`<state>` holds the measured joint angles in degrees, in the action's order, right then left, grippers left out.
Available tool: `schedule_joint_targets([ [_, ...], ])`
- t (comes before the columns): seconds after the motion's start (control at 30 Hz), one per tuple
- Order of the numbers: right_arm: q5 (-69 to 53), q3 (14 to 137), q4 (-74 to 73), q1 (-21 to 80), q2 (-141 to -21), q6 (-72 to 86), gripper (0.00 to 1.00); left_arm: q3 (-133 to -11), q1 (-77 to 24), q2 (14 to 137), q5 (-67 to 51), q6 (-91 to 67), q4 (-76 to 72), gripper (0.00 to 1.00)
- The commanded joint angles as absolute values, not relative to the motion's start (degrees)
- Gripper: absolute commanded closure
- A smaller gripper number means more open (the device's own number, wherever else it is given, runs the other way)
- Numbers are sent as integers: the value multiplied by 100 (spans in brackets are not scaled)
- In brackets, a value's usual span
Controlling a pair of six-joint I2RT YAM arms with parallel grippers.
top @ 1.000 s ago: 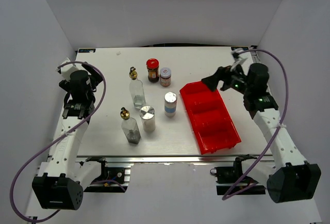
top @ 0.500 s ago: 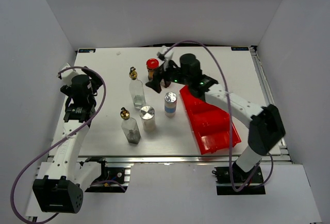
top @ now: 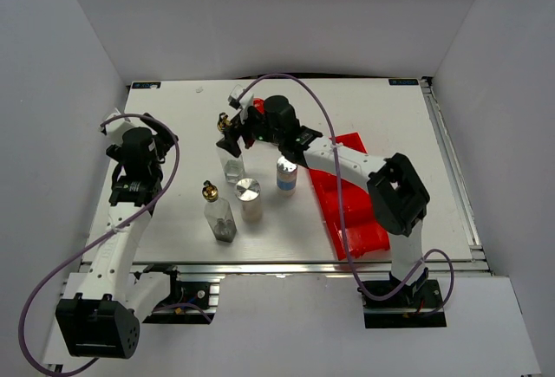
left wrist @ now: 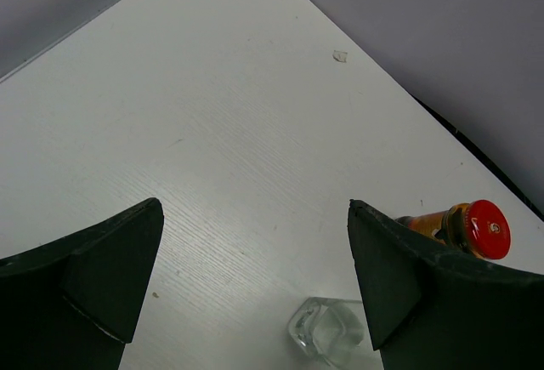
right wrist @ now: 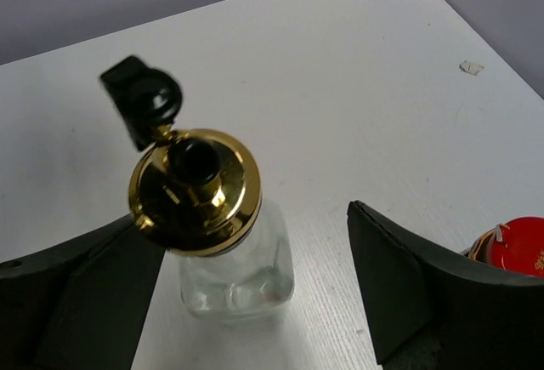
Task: Organize the condiment bottles
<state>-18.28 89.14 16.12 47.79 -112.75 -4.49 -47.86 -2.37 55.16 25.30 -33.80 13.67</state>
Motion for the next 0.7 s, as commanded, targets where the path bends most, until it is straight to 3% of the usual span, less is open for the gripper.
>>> schedule_joint_targets([
  [0.0, -1766, 9316, 2320, 4843, -11425, -422, 12, -4807, -229, 5546, 2487, -3463, 1327, 2],
  [0.23, -1714, 9247, 2786, 4904, -11523, -396, 20, -4746, -237, 5511, 2505, -3454, 1231, 2],
  [0.43, -1704, 9290, 2742, 4913, -11522, -474, 49, -4808, -237, 5511, 2531, -3419, 1275, 2],
  [0.57, -1635, 9448, 2523, 4922, -11505, -580, 81, -4773, -229, 5458, 2540, -3401, 1248, 2],
  [0.67, -1784, 9544, 2487, 4913, -11470, -624, 93, -4781, -237, 5432, 2575, -3401, 1248, 2],
])
